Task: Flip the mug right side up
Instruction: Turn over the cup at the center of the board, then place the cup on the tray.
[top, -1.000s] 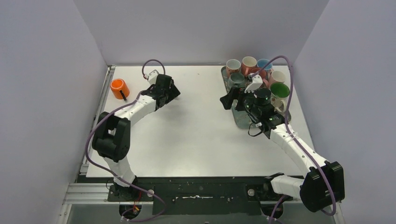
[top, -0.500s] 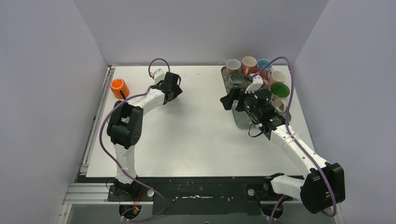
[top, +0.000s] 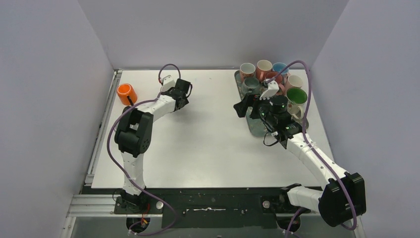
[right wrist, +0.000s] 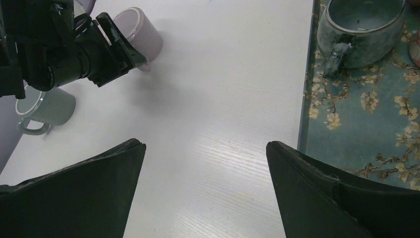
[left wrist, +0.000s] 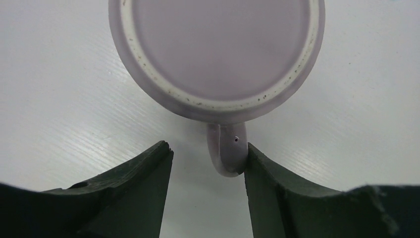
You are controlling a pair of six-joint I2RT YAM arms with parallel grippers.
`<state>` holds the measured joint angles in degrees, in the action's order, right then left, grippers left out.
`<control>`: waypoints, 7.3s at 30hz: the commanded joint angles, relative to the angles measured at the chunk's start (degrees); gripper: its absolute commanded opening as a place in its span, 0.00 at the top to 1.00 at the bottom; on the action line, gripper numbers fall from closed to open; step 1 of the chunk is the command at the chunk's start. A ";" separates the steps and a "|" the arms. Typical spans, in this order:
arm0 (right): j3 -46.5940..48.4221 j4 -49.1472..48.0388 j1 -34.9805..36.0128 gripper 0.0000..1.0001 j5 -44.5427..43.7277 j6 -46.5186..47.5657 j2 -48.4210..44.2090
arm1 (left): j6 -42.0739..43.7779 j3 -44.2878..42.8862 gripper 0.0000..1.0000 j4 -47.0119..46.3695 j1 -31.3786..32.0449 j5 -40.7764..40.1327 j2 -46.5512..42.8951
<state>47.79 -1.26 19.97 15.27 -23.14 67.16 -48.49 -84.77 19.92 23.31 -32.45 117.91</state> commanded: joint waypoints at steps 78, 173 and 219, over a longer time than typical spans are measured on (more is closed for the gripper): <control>-7.11 -29.09 4.38 0.21 19.12 -26.07 11.66 | -5.17 36.33 1.00 -35.05 -0.02 35.02 -33.95; -15.78 -94.77 2.28 1.00 10.93 -83.91 32.38 | -24.29 50.77 0.66 -59.64 14.92 36.61 -46.34; 0.11 4.16 -20.92 1.00 -0.92 4.79 2.74 | 42.95 33.85 0.03 -2.76 9.38 29.01 -52.63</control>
<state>41.54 3.22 -1.13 18.35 -30.22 67.37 -7.44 -50.74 18.50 32.88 -3.44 68.75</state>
